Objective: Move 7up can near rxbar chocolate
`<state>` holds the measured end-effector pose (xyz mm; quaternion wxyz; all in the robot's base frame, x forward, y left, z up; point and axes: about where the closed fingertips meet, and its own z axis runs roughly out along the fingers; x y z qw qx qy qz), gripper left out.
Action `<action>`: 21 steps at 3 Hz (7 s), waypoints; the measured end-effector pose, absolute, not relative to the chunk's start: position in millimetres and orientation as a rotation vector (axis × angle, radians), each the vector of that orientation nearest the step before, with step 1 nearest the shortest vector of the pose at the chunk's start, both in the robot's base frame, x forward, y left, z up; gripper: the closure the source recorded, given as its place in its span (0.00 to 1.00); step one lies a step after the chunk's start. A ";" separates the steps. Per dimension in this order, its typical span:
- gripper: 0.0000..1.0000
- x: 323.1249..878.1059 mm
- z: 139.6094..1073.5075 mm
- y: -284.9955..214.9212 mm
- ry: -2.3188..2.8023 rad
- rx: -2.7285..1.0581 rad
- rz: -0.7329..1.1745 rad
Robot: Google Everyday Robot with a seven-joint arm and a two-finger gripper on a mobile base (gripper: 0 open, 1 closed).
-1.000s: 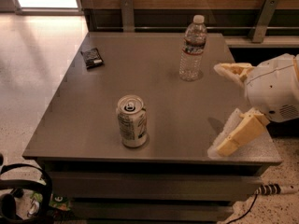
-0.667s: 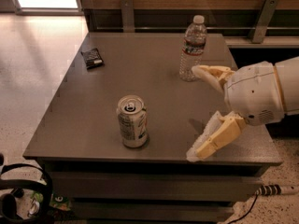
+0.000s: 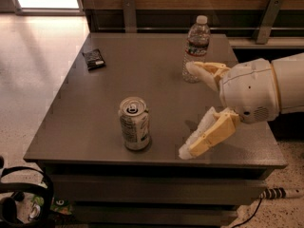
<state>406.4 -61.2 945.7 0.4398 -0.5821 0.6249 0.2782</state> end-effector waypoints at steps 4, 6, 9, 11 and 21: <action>0.00 424.8 884.2 -3.7 1.326 -1.339 0.938; 0.00 438.2 875.1 6.1 1.313 -1.299 1.012; 0.17 425.0 863.6 22.5 1.284 -1.288 1.074; 0.64 424.1 865.3 25.4 1.277 -1.294 1.076; 1.00 657.5 917.4 16.5 1.578 -0.872 0.637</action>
Offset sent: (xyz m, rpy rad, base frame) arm 0.0192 0.0380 -0.0588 0.2456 -0.0285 0.1003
